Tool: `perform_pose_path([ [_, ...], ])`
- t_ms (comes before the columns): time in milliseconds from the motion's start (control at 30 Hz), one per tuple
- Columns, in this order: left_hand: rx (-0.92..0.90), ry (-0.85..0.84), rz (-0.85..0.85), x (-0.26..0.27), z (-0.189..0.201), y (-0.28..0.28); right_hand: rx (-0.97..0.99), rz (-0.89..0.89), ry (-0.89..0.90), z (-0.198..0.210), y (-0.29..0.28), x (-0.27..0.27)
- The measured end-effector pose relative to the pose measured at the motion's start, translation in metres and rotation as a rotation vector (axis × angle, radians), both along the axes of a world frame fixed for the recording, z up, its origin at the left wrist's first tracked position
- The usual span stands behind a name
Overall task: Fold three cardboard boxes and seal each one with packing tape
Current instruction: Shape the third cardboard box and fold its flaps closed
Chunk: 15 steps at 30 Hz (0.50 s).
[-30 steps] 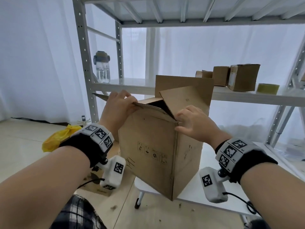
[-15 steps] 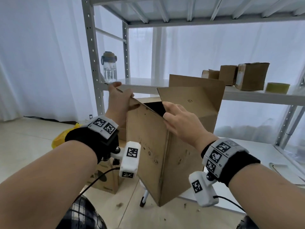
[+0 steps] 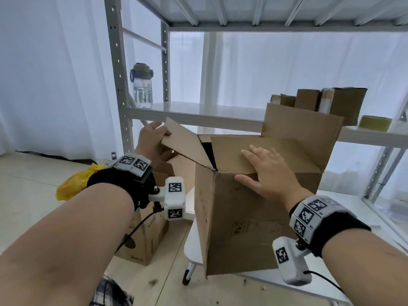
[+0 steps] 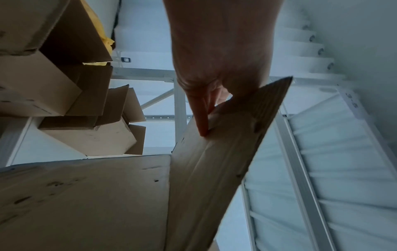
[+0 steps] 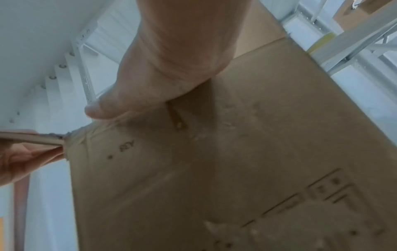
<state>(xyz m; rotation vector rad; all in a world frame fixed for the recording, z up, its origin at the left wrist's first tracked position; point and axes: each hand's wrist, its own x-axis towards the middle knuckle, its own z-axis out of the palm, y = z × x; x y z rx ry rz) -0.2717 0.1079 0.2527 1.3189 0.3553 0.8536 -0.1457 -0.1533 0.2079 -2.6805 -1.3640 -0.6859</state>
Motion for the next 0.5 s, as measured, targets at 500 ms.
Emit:
perform_pose_path([
  [500,0.471,0.163,0.125,0.022,-0.036,-0.066,0.101,0.014,0.186,0.0,0.032,-0.015],
])
